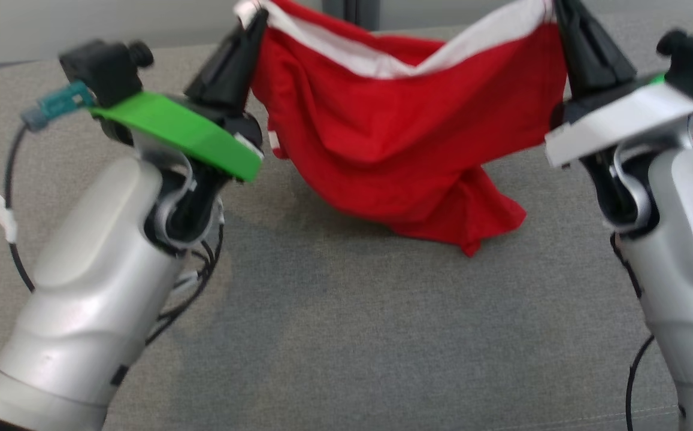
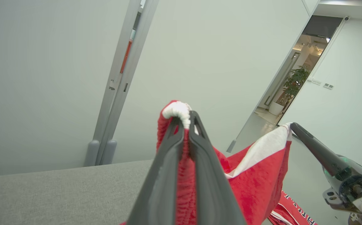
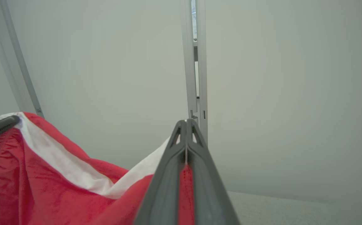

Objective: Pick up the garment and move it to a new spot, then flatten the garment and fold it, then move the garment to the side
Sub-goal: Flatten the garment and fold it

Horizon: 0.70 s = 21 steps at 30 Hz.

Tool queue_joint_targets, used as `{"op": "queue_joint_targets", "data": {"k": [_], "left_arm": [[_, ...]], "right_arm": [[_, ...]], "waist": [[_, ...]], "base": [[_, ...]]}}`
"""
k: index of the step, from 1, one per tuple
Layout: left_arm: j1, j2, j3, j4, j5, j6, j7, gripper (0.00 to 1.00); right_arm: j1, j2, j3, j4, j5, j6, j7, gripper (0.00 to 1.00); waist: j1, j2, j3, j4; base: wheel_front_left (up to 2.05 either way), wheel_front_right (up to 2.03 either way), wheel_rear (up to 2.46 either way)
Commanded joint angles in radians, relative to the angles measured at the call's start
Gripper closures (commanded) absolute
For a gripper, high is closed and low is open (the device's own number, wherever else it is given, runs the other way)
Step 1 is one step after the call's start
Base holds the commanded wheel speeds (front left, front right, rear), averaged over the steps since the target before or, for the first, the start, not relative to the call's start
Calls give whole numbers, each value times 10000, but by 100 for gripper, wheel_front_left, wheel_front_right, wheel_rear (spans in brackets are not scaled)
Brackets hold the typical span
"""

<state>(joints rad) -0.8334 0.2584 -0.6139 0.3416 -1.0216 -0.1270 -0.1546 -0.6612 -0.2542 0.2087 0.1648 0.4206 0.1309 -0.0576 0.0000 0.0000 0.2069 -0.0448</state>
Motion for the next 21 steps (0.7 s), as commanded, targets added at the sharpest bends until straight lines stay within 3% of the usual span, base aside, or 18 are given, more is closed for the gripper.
{"op": "queue_joint_targets", "data": {"k": [1,6,11,16,21], "left_arm": [[-714,-29,261,225,-91,22,-18,100],[-2882,56,733,1395,395,-2,-442,100],[-4509,-147,825,1919,979,-29,-927,100],[-5241,-708,1564,1224,1456,-42,-1118,100],[-4247,-1042,1646,273,2197,-37,-1090,100]], "right_arm": [[-880,68,91,396,161,-7,-42,100],[-3971,453,214,2557,82,-8,-1152,100],[-6017,744,-209,3622,-545,-8,-1996,100],[-6719,814,-1058,2650,-1178,-7,-2064,100],[-5902,415,-477,2334,-1751,-5,-2067,100]], "waist": [[0,0,1539,-575],[0,0,2618,-1102],[0,0,3033,-1178],[0,0,3162,-1030],[0,0,3245,-854]], "base": [[0,0,0],[0,0,0],[0,0,0],[0,0,0],[0,0,0]]}}
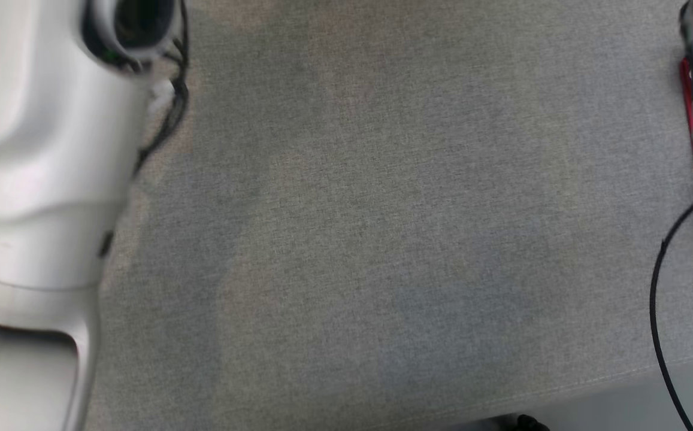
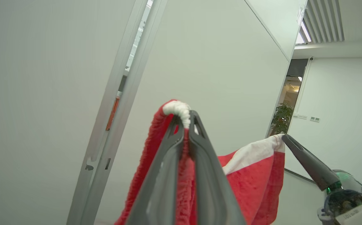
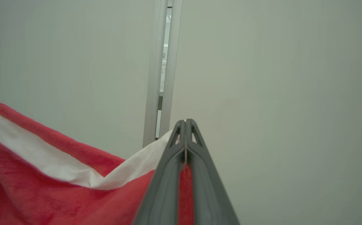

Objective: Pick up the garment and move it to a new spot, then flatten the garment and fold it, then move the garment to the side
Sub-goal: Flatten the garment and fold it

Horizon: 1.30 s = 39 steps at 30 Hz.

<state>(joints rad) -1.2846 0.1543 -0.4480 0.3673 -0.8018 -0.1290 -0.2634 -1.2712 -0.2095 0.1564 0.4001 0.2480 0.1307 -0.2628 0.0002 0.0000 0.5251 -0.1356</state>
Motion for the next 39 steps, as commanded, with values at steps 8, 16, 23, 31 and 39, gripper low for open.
{"op": "queue_joint_targets", "data": {"k": [8,16,23,31,39], "left_arm": [[2988,361,-1056,-807,239,-19,0,100],[6427,1275,-1304,-1921,170,-20,0,100],[9508,1824,-1677,-2583,64,-19,-2,100],[11409,2498,-1961,-3033,-336,-20,-2,100],[12578,2849,-1745,-3870,-447,-20,-1,100]], "right_arm": [[3162,-1166,1344,-833,526,-5,-20,100],[6495,-2364,2613,-2060,1768,-5,69,100],[8867,-3222,2883,-3125,2451,-9,333,100],[11471,-3094,1641,-4274,2215,-9,799,100],[12989,-2683,464,-5567,1528,-9,1459,100]], "waist": [[-2,0,-102,313],[-2,0,-1409,279],[-2,0,-2792,218],[-2,0,-3439,199],[-2,0,-3490,232]], "base": [[0,0,0],[0,0,0],[0,0,0],[0,0,0],[0,0,0]]}}
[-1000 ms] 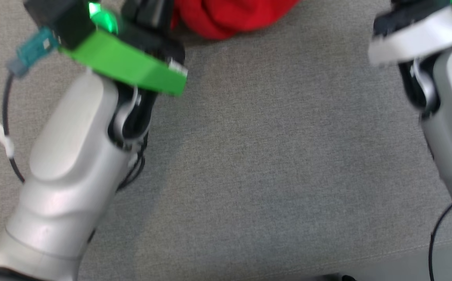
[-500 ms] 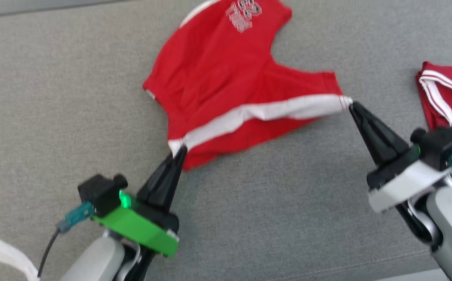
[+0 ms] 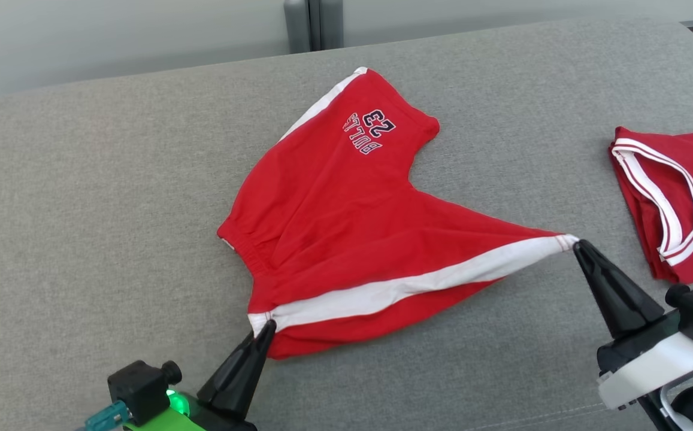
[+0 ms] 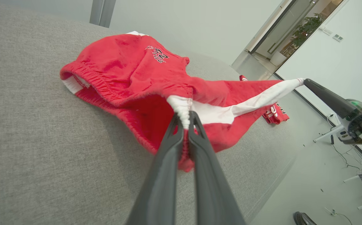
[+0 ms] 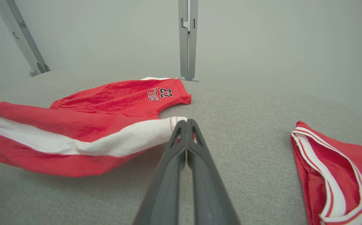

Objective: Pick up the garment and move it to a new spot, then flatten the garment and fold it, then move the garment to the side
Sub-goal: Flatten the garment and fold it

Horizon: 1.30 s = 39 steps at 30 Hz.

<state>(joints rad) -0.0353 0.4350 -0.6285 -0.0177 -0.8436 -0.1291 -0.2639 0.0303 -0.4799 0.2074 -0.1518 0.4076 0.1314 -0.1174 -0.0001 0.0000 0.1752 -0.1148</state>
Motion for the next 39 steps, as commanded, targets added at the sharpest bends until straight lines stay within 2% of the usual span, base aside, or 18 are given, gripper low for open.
{"op": "queue_joint_targets", "data": {"k": [1,4,8,19,26,33,37,38,39], "left_arm": [[66,-15,128,-56,-35,-18,5,100],[-369,-178,311,137,84,-18,3,100],[-1236,-660,421,561,-125,-18,4,100],[-4424,-2082,566,2688,-706,-18,7,100],[-5790,-3112,931,3765,-717,-18,6,100],[-6361,-3592,1630,4335,-334,-19,4,100],[-6531,-3759,1619,4461,-182,-19,4,100],[-6568,-3769,1564,4462,-204,-19,4,91],[-6590,-3779,1532,4444,-265,-19,4,55]], "right_arm": [[-82,21,-131,-65,-228,-17,160,100],[-711,-89,-69,-6,-440,-17,269,100],[-2009,-446,373,699,-462,-19,385,100],[-6949,-586,1785,3894,-100,-19,204,100],[-9393,-307,2601,5780,-272,-19,150,100],[-10889,128,3087,7497,-470,-19,-179,100],[-11453,421,3242,8469,-653,-19,-233,100],[-11553,483,3269,8722,-703,-19,-214,100],[-11636,550,3256,8902,-684,-19,-234,100]], "waist": [[1,0,19,80],[1,0,88,258],[1,0,349,619],[1,0,2107,1811],[1,0,3067,2491],[1,0,3664,2815],[1,0,3840,2916],[1,0,3863,2937],[1,0,3879,2952]], "base": [[0,0,0],[0,0,0],[0,0,0],[0,0,0],[0,0,0],[0,0,0],[0,0,0],[0,0,0],[0,0,0]]}}
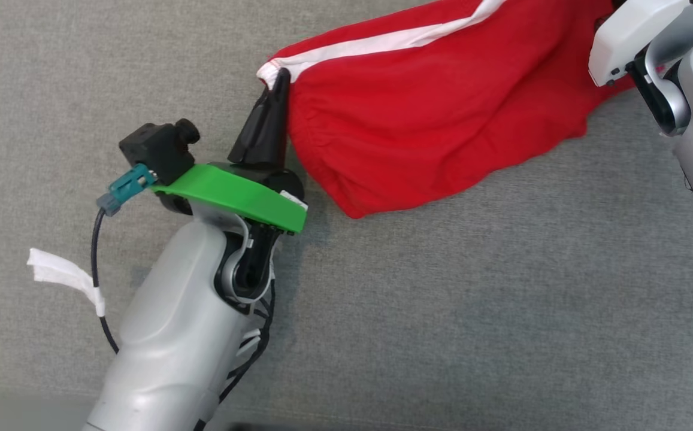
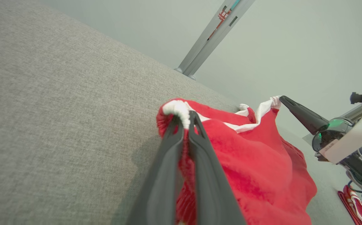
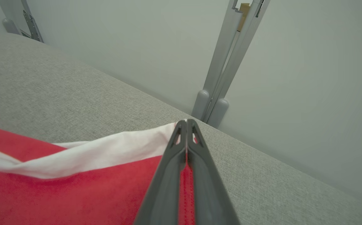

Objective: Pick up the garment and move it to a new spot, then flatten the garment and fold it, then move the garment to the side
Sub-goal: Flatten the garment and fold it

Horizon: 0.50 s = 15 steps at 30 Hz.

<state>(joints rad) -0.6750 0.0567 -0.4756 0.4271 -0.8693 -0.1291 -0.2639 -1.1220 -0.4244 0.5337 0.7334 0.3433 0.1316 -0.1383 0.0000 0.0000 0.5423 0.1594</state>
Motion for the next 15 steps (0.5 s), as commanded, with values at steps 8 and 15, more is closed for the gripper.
{"op": "queue_joint_targets", "data": {"k": [8,15], "left_arm": [[18,-45,-290,-314,-303,-19,4,0],[853,83,62,-502,460,-19,3,0]], "right_arm": [[-462,339,-80,1260,-16,-21,-436,0],[-96,484,-90,1805,706,-21,-405,0]], "waist": [[0,0,-65,242],[0,0,-1018,141]], "base": [[0,0,0],[0,0,0]]}}
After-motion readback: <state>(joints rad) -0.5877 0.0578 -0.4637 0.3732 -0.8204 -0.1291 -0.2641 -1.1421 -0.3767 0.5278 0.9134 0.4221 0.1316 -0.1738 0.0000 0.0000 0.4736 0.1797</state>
